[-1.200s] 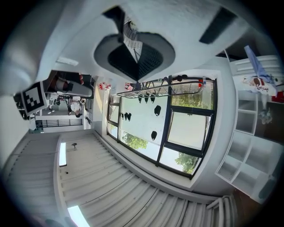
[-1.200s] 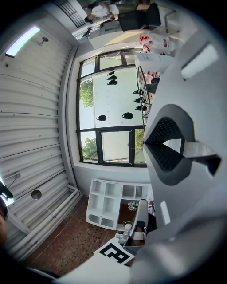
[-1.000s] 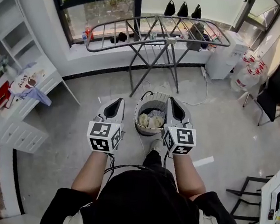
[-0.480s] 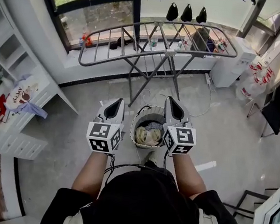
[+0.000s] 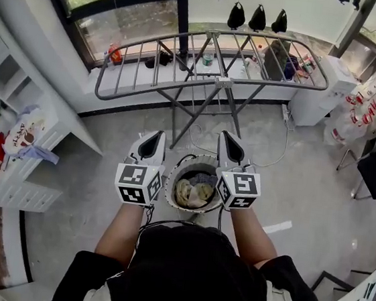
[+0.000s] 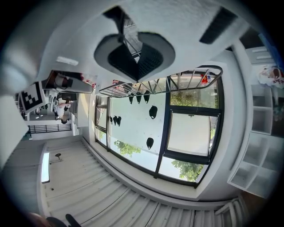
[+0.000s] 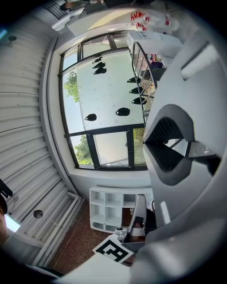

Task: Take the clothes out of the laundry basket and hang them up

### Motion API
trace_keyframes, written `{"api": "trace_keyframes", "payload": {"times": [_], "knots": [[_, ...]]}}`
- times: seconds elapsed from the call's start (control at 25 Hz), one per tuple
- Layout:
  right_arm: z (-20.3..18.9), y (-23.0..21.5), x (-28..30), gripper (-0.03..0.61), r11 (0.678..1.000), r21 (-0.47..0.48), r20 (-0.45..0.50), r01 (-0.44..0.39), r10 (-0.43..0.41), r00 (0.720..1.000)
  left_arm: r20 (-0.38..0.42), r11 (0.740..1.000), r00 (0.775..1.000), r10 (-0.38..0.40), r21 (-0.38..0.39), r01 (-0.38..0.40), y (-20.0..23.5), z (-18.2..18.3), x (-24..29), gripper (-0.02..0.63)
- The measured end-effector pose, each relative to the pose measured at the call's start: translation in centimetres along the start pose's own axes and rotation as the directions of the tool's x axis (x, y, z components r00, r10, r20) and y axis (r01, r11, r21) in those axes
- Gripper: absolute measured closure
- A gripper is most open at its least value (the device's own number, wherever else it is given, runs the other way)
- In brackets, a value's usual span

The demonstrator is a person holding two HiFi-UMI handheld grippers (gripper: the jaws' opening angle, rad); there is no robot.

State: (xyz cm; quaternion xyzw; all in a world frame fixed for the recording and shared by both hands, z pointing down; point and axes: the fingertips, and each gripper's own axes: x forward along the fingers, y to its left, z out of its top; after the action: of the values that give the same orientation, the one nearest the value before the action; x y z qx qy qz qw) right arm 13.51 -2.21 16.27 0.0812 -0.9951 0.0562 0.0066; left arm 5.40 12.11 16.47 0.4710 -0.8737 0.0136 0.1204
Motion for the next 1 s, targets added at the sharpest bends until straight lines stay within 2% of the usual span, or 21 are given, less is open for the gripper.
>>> {"api": "trace_keyframes", "payload": {"times": [0.24,0.44,0.6,0.76,0.92,1.0], "knots": [[-1.1,-1.6,3.4,0.566,1.0,0.012,-0.027,-0.013,0.013,1.0,-0.037,1.0,0.999,-0.008,-0.004,0.008,0.7,-0.6,3.9,0.604],[-1.6,-1.9,5.9,0.566,1.0,0.01,-0.031,0.025,-0.024,0.999,-0.042,0.999,0.998,-0.049,0.004,0.049,2.6,-0.6,6.4,0.604],[-2.1,-1.8,8.0,0.566,0.994,0.0,-0.028,0.11,-0.11,0.994,-0.043,0.991,0.99,-0.132,0.018,0.133,5.0,-0.6,8.8,0.604],[-2.6,-1.4,10.8,0.566,0.979,-0.019,-0.032,0.204,-0.204,0.978,-0.059,0.971,0.971,-0.232,0.04,0.235,8.1,-0.7,11.7,0.604],[-3.4,-1.2,12.7,0.565,0.969,-0.029,-0.056,0.244,-0.245,0.968,-0.063,0.953,0.954,-0.294,0.059,0.297,10.2,-0.3,14.3,0.604],[-4.0,-1.5,13.2,0.564,0.97,-0.008,-0.069,0.244,-0.244,0.967,-0.07,0.935,0.937,-0.342,0.074,0.346,10.0,-0.7,15.5,0.614]]}}
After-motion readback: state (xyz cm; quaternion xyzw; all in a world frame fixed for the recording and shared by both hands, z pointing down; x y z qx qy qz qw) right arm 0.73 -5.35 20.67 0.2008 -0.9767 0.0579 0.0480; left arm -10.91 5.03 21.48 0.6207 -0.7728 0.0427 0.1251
